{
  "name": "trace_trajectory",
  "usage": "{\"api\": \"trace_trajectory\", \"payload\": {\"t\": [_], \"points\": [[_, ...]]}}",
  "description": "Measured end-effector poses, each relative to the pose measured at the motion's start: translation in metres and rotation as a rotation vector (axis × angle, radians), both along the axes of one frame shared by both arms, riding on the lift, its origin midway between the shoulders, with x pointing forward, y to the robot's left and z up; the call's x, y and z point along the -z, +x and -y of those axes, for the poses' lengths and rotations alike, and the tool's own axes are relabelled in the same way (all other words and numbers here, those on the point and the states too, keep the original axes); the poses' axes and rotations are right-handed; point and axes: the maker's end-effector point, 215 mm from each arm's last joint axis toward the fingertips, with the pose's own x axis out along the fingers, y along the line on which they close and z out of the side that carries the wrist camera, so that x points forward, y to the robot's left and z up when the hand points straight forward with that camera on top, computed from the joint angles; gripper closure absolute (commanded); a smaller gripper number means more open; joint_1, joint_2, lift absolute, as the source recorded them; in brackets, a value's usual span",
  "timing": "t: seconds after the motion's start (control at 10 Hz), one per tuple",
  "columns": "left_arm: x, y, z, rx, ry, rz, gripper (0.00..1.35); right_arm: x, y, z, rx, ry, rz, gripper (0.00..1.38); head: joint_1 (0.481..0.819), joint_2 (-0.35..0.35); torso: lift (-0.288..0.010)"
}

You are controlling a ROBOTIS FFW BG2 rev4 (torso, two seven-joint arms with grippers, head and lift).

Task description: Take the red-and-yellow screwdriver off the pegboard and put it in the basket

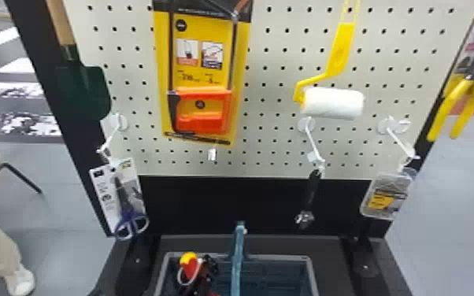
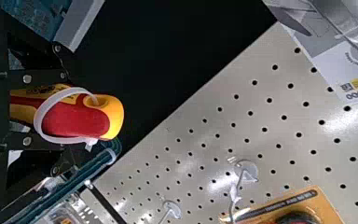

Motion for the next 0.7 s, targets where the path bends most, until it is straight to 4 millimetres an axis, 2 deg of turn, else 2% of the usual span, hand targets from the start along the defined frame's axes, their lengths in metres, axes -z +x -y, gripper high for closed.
{"api": "trace_trajectory", "payload": {"t": [0.5, 0.6, 0.7], "points": [[0.028, -0.005, 0.014, 0.053, 0.029, -0.019, 1.13, 0.001, 0.000, 0.000, 0.000, 0.007, 0.000, 0.23, 0.549, 0.000, -0.100], [0.030, -0.006, 0.017, 0.065, 0.022, -0.029, 0.68, 0.001, 0.000, 0.000, 0.000, 0.007, 0.001, 0.23, 0.549, 0.000, -0.100], [0.031, -0.006, 0.022, 0.090, 0.014, -0.033, 0.17, 0.001, 0.000, 0.000, -0.001, 0.007, 0.000, 0.23, 0.549, 0.000, -0.100]]}}
